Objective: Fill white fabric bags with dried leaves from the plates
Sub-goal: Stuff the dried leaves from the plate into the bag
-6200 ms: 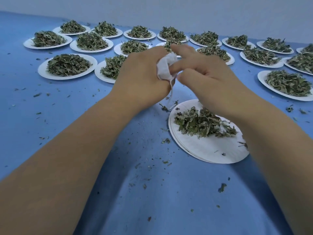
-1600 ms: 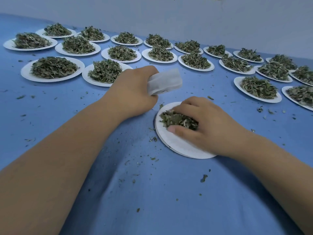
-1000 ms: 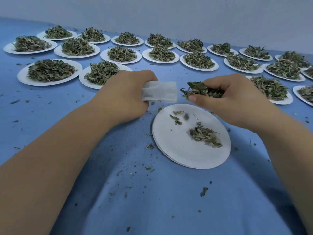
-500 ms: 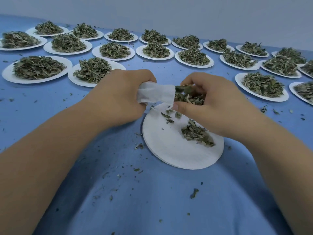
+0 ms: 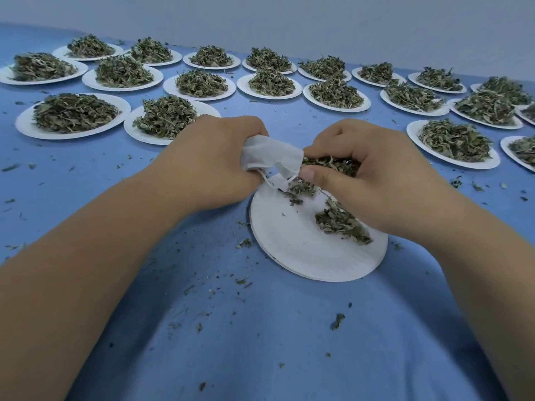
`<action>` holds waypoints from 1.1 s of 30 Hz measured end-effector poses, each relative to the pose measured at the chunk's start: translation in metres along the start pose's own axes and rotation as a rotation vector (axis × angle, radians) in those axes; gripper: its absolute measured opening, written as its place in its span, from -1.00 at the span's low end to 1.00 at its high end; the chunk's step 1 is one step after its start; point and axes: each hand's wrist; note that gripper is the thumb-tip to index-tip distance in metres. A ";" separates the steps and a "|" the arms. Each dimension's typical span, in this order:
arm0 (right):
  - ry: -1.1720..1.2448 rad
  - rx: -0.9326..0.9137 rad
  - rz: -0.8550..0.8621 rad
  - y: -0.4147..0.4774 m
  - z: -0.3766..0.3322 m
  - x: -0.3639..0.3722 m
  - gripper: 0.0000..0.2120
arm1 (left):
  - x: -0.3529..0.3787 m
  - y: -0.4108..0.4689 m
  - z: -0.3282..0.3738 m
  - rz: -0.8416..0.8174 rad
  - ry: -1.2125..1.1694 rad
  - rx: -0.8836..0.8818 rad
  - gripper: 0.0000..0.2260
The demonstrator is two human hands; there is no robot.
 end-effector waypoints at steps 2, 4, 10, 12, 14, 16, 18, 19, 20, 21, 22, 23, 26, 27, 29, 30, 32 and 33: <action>0.024 0.016 -0.007 0.001 0.000 0.000 -0.85 | 0.001 0.000 0.002 0.001 0.017 -0.001 -0.76; 0.067 0.053 0.035 0.002 -0.001 0.001 -0.90 | 0.002 -0.001 0.004 0.003 0.031 0.006 -0.76; 0.127 0.165 0.218 0.004 0.002 0.005 -0.86 | 0.000 -0.003 0.007 0.001 0.079 0.041 -0.75; 0.127 0.180 0.258 0.005 0.001 0.006 -0.82 | -0.001 -0.005 0.009 -0.008 0.097 0.063 -0.70; 0.117 0.175 0.275 0.005 -0.001 0.007 -0.80 | -0.001 -0.007 0.013 -0.002 0.103 0.088 -0.65; 0.125 0.156 0.275 0.004 -0.002 0.008 -0.79 | -0.001 -0.009 0.018 0.010 0.086 0.097 -0.66; 0.159 0.143 0.258 0.004 -0.003 0.008 -0.78 | 0.001 -0.011 0.022 -0.002 0.074 0.081 -0.70; 0.173 0.138 0.244 0.003 -0.003 0.007 -0.79 | 0.002 -0.011 0.023 -0.012 0.065 0.065 -0.73; 0.180 0.134 0.230 0.003 -0.002 0.007 -0.81 | 0.003 -0.011 0.025 -0.020 0.055 0.047 -0.77; 0.187 0.127 0.217 0.002 -0.002 0.007 -0.83 | 0.003 -0.012 0.026 -0.023 0.050 0.033 -0.78; 0.201 0.116 0.204 0.002 -0.003 0.007 -0.87 | 0.004 -0.012 0.028 -0.018 0.059 0.028 -0.78; 0.226 0.103 0.190 0.001 -0.003 0.007 -0.91 | 0.005 -0.012 0.029 -0.001 0.090 0.037 -0.76; 0.305 0.074 0.158 0.001 -0.005 0.006 -0.88 | 0.004 -0.012 0.035 0.067 0.248 0.088 -0.70; 0.335 0.071 0.147 0.001 -0.006 0.005 -0.85 | 0.003 -0.012 0.036 0.074 0.279 0.094 -0.74; 0.398 0.075 0.114 0.000 -0.007 0.003 -0.78 | 0.001 -0.012 0.037 0.060 0.310 0.086 -0.78; 0.418 0.083 0.097 0.000 -0.006 0.002 -0.76 | 0.002 -0.012 0.037 0.048 0.317 0.076 -0.77; 0.424 0.105 0.099 0.000 -0.005 0.000 -0.75 | 0.002 -0.012 0.035 0.038 0.304 0.056 -0.73; 0.417 0.117 0.122 0.000 -0.004 -0.001 -0.75 | 0.002 -0.012 0.034 0.033 0.296 0.043 -0.70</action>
Point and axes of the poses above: each hand's wrist, its own y-axis towards the middle knuckle, its own x-axis out of the palm, z = x × y, and after that the axes turned 11 degrees about -x, right-handed
